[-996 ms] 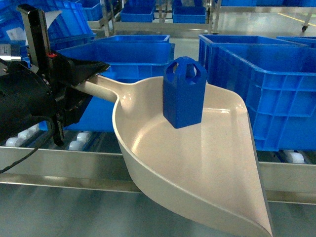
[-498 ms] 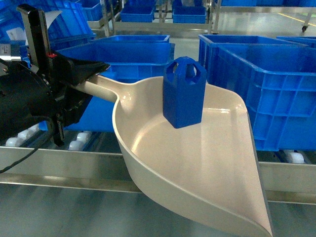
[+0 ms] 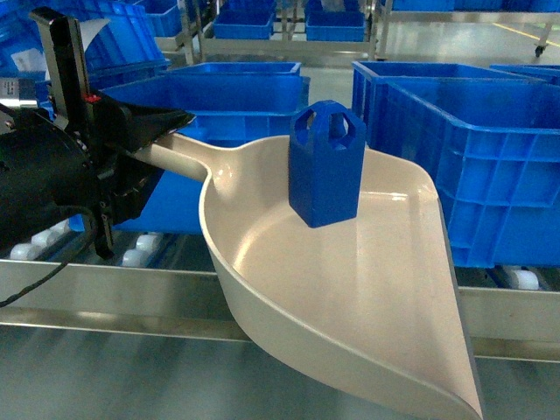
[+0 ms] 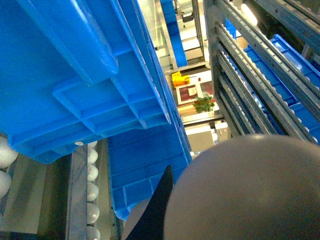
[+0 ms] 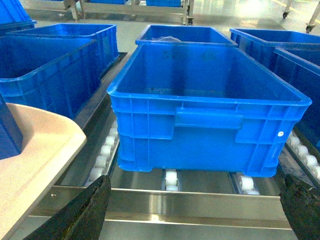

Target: Place part in tray to right shelf

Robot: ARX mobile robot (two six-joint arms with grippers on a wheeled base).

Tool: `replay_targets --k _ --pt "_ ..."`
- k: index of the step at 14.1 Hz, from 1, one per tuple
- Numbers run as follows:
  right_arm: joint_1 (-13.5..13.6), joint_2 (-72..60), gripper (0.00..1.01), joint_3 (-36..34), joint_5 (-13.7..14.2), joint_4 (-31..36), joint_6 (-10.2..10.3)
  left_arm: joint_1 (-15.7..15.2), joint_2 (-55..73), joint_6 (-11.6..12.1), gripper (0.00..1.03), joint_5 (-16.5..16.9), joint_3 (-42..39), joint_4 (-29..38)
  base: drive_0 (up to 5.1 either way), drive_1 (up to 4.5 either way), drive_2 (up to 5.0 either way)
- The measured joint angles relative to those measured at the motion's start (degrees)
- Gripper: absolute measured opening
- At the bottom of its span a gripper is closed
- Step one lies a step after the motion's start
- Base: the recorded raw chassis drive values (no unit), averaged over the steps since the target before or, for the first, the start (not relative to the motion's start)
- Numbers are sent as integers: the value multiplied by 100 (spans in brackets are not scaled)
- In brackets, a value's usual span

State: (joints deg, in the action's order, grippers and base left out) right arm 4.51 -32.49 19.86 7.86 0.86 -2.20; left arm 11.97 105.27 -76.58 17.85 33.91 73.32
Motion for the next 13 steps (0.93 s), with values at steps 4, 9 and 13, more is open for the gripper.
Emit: replay_targets --k 4,9,13 --pt "0 0 98 0 0 2 0 0 0 2 14 0 0 0 0 0 0" --pt "0 0 98 0 0 0 0 -2 0 2 14 0 0 0 0 0 0" --pt "-2 0 98 0 0 0 0 0 0 0 14 2 0 0 0 0 0"
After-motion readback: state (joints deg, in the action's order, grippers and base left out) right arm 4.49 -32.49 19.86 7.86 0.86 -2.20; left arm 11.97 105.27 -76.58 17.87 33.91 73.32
